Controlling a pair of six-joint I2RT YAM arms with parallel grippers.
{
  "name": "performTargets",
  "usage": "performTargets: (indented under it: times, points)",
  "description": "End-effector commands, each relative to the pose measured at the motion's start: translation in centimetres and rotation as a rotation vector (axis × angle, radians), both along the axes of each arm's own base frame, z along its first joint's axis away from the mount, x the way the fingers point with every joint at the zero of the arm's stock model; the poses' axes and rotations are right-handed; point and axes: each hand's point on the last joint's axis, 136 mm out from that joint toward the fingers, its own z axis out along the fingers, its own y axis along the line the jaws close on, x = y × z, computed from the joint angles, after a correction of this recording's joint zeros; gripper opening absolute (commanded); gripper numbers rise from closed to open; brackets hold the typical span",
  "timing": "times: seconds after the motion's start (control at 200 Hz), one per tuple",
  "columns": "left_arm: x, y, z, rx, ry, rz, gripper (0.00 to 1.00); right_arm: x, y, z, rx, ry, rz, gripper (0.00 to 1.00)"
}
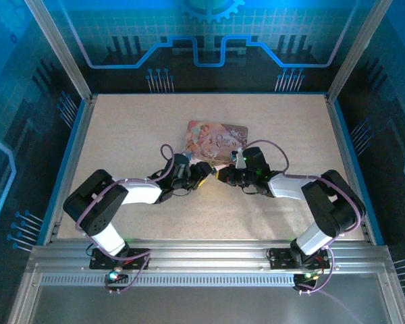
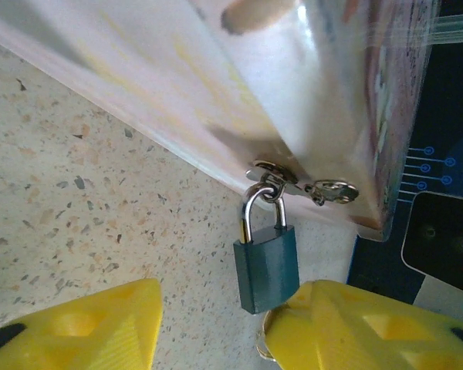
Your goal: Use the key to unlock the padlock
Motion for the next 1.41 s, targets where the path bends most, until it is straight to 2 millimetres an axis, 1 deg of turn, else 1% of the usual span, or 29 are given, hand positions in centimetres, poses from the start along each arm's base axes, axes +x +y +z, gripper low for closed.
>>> performTargets:
  times: [0.0, 0.205, 0.28, 0.47, 0.59, 0.65, 0.695, 0.735, 0.79, 0.815, 0.925, 1.025, 1.126, 1.171, 1.246, 1.306, 1.351, 1.401]
  points:
    - [0.7, -1.6, 1.3, -0.065, -0.017, -0.009, 0.49, -1.0, 1.0, 0.4, 0.061, 0.052, 0.017, 0.0]
    - [1.2, -2.5, 1.2, -0.099, -0.005, 0.002, 0.41, -1.1, 0.9, 0.4, 0.068, 0.06, 0.01, 0.0]
    - [1.3, -2.7, 1.1, -0.104, -0.005, 0.009, 0.36, -1.1, 0.9, 0.4, 0.072, 0.061, 0.007, 0.0]
    - [1.4, -2.2, 1.0, -0.09, -0.005, 0.032, 0.24, -1.2, 0.7, 0.5, 0.083, 0.059, -0.008, 0.0]
    - [1.3, -1.8, 1.1, -0.077, -0.009, 0.047, 0.19, -1.3, 0.6, 0.6, 0.091, 0.064, -0.01, 0.0]
    - [1.3, -1.6, 1.1, -0.074, -0.009, 0.054, 0.13, -1.3, 0.6, 0.6, 0.099, 0.06, -0.01, 0.0]
    - [1.4, -1.5, 1.3, -0.074, -0.015, 0.059, 0.09, -1.2, 0.7, 1.0, 0.118, 0.041, -0.009, 0.0]
    - [1.4, -1.5, 1.4, -0.072, -0.017, 0.06, 0.06, -1.1, 0.5, 1.5, 0.136, 0.009, -0.017, 0.04]
    - [1.4, -1.4, 1.6, -0.071, -0.022, 0.063, 0.02, -1.1, -0.2, 1.7, 0.131, -0.016, -0.034, 0.16]
    - [1.4, -1.4, 1.7, -0.071, -0.024, 0.064, 0.02, -1.2, -0.5, 1.7, 0.119, -0.029, -0.035, 0.21]
    - [1.6, -1.4, 2.1, -0.073, -0.033, 0.067, 0.01, -1.5, -2.1, 2.4, 0.07, -0.09, -0.03, 0.34]
    - [1.5, -1.6, 2.4, -0.075, -0.038, 0.064, 0.0, -1.6, -3.5, 4.0, 0.036, -0.173, -0.014, 0.42]
    - [1.6, -1.8, 2.8, -0.079, -0.047, 0.064, 0.01, -2.1, -4.5, 5.9, -0.075, -0.309, 0.042, 0.5]
    - [1.6, -1.9, 2.9, -0.081, -0.046, 0.061, 0.0, -2.4, -4.6, 7.1, -0.134, -0.398, 0.083, 0.53]
    - [1.6, -1.9, 2.9, -0.087, -0.035, 0.068, 0.0, -2.8, -4.8, 9.2, -0.256, -0.554, 0.14, 0.53]
    - [1.5, -2.0, 2.9, -0.094, -0.027, 0.073, 0.0, -3.3, -4.5, 10.7, -0.358, -0.684, 0.205, 0.55]
    - [1.5, -1.9, 3.0, -0.097, -0.024, 0.079, 0.0, -3.9, -4.1, 11.6, -0.433, -0.784, 0.269, 0.58]
    - [1.5, -1.9, 3.1, -0.101, -0.024, 0.082, 0.0, -4.4, -3.8, 12.1, -0.533, -0.887, 0.328, 0.58]
